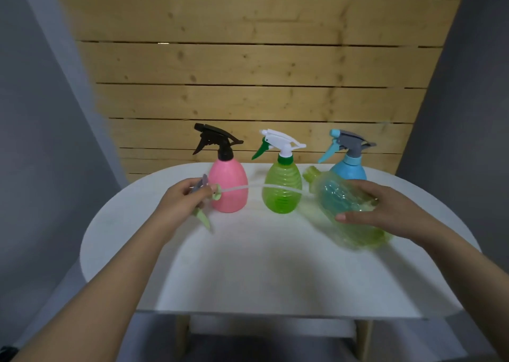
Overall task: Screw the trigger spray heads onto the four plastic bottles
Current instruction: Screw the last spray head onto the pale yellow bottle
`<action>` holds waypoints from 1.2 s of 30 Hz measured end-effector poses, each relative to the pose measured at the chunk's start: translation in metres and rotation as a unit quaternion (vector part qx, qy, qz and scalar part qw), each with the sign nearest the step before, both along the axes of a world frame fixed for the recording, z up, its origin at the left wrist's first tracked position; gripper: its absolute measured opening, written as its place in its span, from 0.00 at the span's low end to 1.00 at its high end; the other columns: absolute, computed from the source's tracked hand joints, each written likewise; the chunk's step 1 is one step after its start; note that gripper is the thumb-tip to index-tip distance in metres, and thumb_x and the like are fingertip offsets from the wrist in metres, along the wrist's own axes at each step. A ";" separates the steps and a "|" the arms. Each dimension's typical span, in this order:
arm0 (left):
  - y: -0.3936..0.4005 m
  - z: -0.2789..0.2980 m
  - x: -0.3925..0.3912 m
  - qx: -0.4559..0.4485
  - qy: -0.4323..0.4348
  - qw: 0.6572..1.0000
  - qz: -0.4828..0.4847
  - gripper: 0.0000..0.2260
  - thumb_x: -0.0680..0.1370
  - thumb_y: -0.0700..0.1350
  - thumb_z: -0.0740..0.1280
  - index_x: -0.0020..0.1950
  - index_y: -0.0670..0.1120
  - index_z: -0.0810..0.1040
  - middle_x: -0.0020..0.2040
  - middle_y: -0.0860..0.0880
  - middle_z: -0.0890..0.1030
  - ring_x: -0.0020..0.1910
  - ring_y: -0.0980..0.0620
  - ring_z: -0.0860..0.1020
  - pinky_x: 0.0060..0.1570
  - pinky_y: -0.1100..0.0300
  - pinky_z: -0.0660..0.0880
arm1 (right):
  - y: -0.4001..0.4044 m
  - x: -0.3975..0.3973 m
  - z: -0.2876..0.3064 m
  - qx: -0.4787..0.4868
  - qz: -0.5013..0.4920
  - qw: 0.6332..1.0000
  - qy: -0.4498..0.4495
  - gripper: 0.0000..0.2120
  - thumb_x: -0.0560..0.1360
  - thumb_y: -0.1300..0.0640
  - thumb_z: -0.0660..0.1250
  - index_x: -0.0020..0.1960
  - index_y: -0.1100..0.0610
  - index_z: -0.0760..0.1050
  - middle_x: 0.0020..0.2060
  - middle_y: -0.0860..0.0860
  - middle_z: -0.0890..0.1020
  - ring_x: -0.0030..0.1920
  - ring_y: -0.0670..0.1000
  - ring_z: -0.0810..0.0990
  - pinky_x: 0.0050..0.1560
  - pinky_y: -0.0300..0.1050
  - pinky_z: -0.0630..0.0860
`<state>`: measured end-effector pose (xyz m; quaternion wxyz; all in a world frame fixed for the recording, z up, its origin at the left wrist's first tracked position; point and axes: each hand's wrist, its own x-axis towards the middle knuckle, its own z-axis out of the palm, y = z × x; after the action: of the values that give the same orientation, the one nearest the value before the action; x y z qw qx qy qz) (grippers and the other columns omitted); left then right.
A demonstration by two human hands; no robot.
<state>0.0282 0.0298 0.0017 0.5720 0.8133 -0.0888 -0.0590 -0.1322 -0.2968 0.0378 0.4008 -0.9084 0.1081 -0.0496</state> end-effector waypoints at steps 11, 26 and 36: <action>0.006 -0.002 0.004 -0.045 0.002 0.999 0.018 0.16 0.72 0.54 0.70 0.55 0.48 0.80 0.38 0.48 0.76 0.38 0.51 0.74 0.37 0.61 0.70 | -0.014 -0.009 -0.012 -0.043 0.019 0.999 0.021 0.34 0.60 0.50 0.80 0.61 0.37 0.69 0.57 0.43 0.78 0.56 0.45 0.76 0.51 0.36 0.68; 0.002 -0.002 -0.004 -0.006 -0.047 0.999 0.008 0.23 0.69 0.55 0.73 0.61 0.50 0.77 0.54 0.50 0.79 0.50 0.49 0.77 0.44 0.58 0.72 | 0.000 -0.008 -0.007 -0.051 0.045 0.997 0.030 0.31 0.60 0.48 0.80 0.55 0.32 0.68 0.52 0.35 0.76 0.52 0.39 0.75 0.46 0.26 0.66; -0.032 0.009 -0.032 0.023 -0.068 0.994 -0.086 0.23 0.65 0.52 0.77 0.57 0.51 0.75 0.52 0.47 0.80 0.47 0.53 0.78 0.40 0.65 0.74 | 0.019 -0.004 -0.008 -0.032 0.098 0.992 0.075 0.31 0.59 0.42 0.78 0.59 0.40 0.71 0.55 0.42 0.77 0.55 0.43 0.76 0.55 0.38 0.72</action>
<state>-0.0039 -0.0026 0.0106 0.5389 0.8174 -0.1961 -0.0545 -0.1361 -0.2774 0.0296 0.3652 -0.9281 0.0470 0.0550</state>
